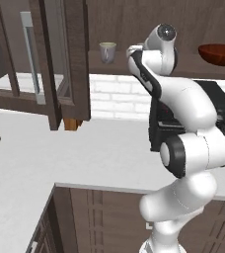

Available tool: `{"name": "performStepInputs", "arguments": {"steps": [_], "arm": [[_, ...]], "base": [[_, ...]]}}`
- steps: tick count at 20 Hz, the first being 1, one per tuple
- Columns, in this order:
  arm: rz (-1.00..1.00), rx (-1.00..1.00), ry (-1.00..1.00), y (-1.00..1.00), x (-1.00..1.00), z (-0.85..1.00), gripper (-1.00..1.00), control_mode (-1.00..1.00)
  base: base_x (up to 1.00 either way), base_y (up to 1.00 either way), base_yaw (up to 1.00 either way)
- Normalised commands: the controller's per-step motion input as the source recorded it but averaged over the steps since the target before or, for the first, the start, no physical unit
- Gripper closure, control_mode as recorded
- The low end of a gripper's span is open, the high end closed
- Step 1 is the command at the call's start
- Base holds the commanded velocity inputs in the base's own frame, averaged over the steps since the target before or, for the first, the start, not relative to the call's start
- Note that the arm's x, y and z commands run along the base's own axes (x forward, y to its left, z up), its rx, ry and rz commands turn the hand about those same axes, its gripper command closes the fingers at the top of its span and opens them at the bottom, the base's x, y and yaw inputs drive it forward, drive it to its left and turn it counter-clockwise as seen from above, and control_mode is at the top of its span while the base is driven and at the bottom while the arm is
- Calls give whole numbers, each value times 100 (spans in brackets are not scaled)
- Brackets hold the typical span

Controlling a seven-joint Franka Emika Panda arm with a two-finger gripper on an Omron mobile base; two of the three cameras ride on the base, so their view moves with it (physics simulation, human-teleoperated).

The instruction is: Gather all objects into one cabinet and sort the glasses and bowls to opposite sides.

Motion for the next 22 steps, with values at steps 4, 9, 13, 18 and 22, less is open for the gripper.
{"name": "performStepInputs", "arguments": {"steps": [4,9,13,18,22], "arm": [[0,0,0,0,35,-19,100,-100],[0,0,0,0,38,-16,100,-100],[0,0,0,3,36,-16,-100,-100],[0,0,0,9,33,-15,-100,-100],[0,0,0,0,15,-3,-100,-100]], "base": [[0,0,0],[0,0,0],[0,0,0],[0,0,0],[0,0,0]]}}
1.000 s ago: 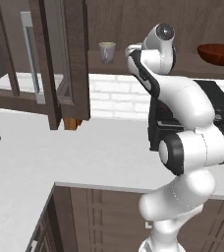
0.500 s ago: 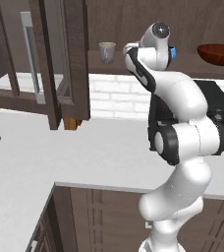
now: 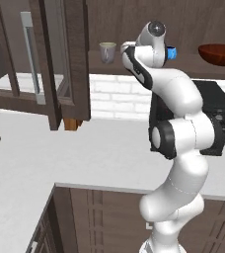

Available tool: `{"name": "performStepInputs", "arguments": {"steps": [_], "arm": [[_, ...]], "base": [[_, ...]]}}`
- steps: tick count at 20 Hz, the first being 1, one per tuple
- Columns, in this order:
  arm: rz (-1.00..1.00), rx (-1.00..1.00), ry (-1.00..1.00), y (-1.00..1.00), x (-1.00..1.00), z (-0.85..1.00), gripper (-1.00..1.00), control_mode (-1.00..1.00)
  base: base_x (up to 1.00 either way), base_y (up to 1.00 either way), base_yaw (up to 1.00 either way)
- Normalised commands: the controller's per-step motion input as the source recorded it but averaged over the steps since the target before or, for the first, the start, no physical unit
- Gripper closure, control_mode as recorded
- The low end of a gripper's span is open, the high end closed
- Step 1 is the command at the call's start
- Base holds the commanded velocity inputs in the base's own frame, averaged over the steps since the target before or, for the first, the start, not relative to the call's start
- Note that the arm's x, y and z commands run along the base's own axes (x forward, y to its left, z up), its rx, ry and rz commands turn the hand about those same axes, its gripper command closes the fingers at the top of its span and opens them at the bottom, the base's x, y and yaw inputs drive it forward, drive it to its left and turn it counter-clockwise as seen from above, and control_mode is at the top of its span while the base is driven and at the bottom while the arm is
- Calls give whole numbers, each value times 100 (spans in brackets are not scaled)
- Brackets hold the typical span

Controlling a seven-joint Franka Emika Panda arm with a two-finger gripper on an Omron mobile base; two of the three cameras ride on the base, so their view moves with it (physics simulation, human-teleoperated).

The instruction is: Gather all objects into one cabinet and sort the glasses and bowls to opposite sides.

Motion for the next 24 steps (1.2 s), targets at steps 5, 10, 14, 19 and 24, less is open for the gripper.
{"name": "performStepInputs", "arguments": {"steps": [5,10,14,19,24], "arm": [[0,0,0,0,0,0,-100,-100],[0,0,0,0,-28,0,-100,-100],[-1,0,-3,0,-70,0,-100,-100],[-1,0,-5,0,-98,0,-100,-100],[-1,0,-6,-3,-100,0,-100,-100]], "base": [[0,0,0],[0,0,0],[0,0,0],[0,0,0],[0,0,0]]}}
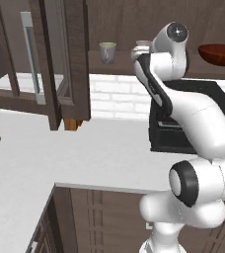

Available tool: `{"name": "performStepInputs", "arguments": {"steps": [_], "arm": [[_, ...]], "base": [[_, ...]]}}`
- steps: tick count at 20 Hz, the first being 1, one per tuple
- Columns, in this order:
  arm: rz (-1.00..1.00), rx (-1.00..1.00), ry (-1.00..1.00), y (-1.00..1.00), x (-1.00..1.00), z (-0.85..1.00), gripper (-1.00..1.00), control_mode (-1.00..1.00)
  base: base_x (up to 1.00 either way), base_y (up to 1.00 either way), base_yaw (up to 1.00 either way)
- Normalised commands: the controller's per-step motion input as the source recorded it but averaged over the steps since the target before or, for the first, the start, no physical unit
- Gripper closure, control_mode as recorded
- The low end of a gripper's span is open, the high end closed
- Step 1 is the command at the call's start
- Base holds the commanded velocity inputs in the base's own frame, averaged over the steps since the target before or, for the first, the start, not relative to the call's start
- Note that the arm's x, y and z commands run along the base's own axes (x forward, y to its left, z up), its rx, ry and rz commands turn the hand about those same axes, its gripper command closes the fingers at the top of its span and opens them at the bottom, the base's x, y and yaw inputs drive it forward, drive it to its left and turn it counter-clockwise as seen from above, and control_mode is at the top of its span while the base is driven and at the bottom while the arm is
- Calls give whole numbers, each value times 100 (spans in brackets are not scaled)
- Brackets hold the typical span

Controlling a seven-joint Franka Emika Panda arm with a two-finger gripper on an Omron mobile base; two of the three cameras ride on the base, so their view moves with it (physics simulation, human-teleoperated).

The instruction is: Gather all objects into one cabinet and sort the glasses and bowls to opposite sides.

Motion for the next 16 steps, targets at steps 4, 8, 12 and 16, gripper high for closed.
{"name": "performStepInputs", "arguments": {"steps": [4,8,12,16], "arm": [[-1,0,-7,-6,-100,0,-100,-100],[-1,0,-8,-9,-100,0,-100,-100],[0,0,-8,-10,-100,0,-100,-100],[0,0,-11,-9,-100,0,-100,-100]], "base": [[0,0,0],[0,0,0],[0,0,0],[0,0,0]]}}
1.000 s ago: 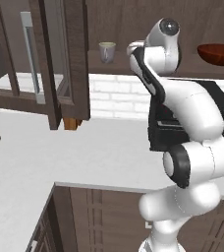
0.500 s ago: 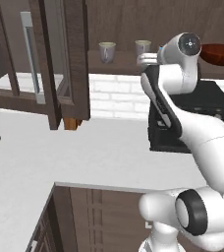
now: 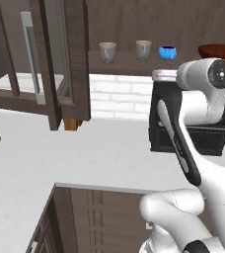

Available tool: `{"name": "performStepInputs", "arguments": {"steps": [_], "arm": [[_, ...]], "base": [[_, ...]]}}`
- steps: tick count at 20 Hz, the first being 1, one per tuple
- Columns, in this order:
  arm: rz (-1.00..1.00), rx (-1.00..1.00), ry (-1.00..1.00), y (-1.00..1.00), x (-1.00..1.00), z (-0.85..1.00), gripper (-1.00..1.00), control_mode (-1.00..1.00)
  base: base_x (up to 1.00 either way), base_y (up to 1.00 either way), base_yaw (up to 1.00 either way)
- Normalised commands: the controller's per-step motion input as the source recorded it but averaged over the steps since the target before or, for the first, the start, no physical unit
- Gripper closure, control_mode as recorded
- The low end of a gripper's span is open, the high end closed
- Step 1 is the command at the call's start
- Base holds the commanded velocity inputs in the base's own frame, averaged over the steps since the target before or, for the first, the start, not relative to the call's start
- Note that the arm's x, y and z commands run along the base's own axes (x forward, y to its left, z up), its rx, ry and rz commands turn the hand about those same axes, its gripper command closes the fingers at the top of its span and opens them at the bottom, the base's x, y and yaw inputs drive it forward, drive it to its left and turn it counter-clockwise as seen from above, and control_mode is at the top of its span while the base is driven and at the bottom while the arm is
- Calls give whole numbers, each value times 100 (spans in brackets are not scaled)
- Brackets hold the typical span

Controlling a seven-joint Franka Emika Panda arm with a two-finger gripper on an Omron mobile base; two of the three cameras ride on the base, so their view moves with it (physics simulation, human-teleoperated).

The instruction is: Gather all objects into one cabinet and sort the glasses and bowls to opposite sides.

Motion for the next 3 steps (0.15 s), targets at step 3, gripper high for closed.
{"name": "performStepInputs", "arguments": {"steps": [3], "arm": [[0,0,-16,-11,-100,0,-100,-100]], "base": [[0,0,0]]}}
